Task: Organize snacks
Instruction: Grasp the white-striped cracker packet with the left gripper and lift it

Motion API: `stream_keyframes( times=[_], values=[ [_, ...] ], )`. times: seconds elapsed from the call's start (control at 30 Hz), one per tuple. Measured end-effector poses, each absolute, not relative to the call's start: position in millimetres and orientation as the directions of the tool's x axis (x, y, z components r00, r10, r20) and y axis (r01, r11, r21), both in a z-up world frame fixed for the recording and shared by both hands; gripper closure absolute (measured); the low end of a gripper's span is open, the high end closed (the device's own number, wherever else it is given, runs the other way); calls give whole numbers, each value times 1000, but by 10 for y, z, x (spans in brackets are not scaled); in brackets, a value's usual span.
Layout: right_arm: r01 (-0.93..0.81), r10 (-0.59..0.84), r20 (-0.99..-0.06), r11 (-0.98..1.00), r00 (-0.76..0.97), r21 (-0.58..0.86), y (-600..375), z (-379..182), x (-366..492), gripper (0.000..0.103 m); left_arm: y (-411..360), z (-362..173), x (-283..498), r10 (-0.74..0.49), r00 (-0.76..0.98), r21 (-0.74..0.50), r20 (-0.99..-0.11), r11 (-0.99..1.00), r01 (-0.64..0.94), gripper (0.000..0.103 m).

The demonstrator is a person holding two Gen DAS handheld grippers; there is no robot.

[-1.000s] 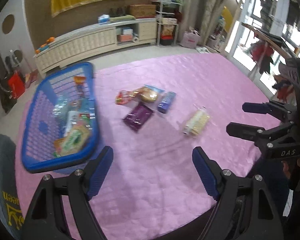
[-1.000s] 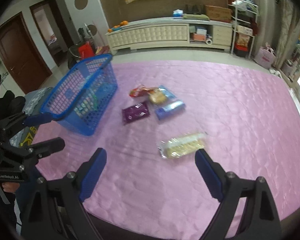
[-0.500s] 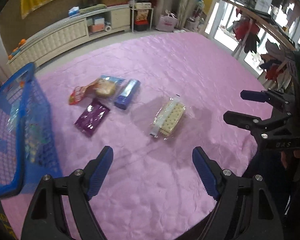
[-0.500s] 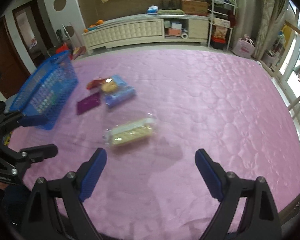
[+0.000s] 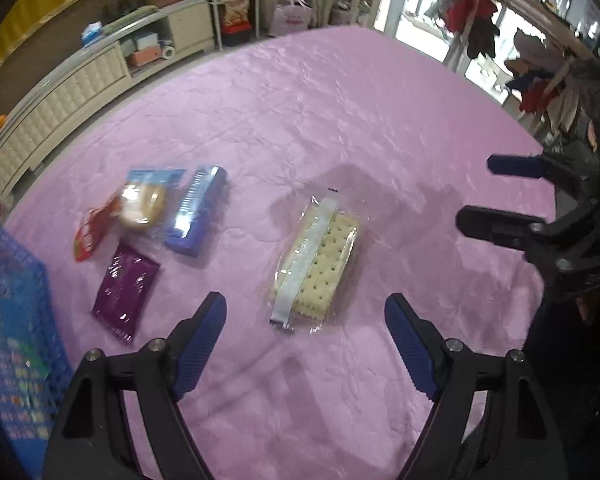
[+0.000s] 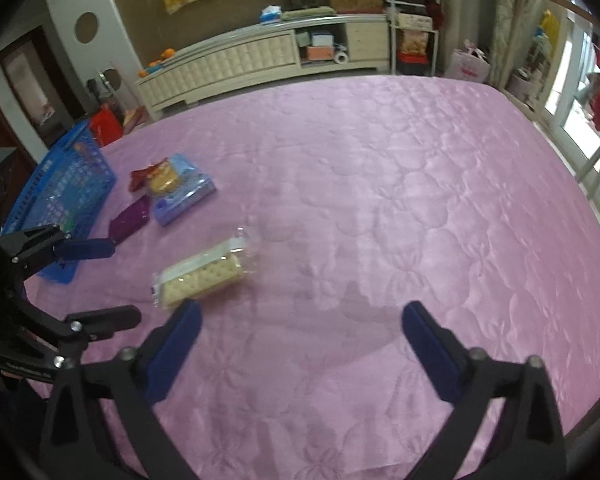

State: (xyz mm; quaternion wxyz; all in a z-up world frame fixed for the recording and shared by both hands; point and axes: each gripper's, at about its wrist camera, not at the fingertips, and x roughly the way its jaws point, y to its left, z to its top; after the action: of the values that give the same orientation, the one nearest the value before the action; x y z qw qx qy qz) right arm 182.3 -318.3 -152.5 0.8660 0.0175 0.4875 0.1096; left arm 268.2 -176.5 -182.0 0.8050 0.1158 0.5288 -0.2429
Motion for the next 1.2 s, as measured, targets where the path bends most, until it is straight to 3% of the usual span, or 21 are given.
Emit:
stream_keyframes(
  times=[0.47,0.53,0.6,0.8,1.2],
  values=[
    [-141,195,-856,979,478,144,-3231,-1584,1858,0,-2053,-2086,3053,-260,222,-83,-940,803,591,23],
    [-143,196,-857,979,477,145,-3224,-1587,1857,0,-2098,-2093,3024,-258,213,-79,-943,791,607,25],
    [-140,199,-857,979,475,150,-3235,-1583,1866,0,-2152,-2138,3002,-246,191,-80,-950,786,613,39],
    [-117,209,-855,978,475,174,-3290,-1573,1874,0,-2239,-2107,2907,-219,212,-51,-953,800,598,57],
    [-174,218,-853,973,475,153,-3161,-1527,1842,0,-1857,-1811,2328,-247,378,-102,-892,926,364,58]
  ],
)
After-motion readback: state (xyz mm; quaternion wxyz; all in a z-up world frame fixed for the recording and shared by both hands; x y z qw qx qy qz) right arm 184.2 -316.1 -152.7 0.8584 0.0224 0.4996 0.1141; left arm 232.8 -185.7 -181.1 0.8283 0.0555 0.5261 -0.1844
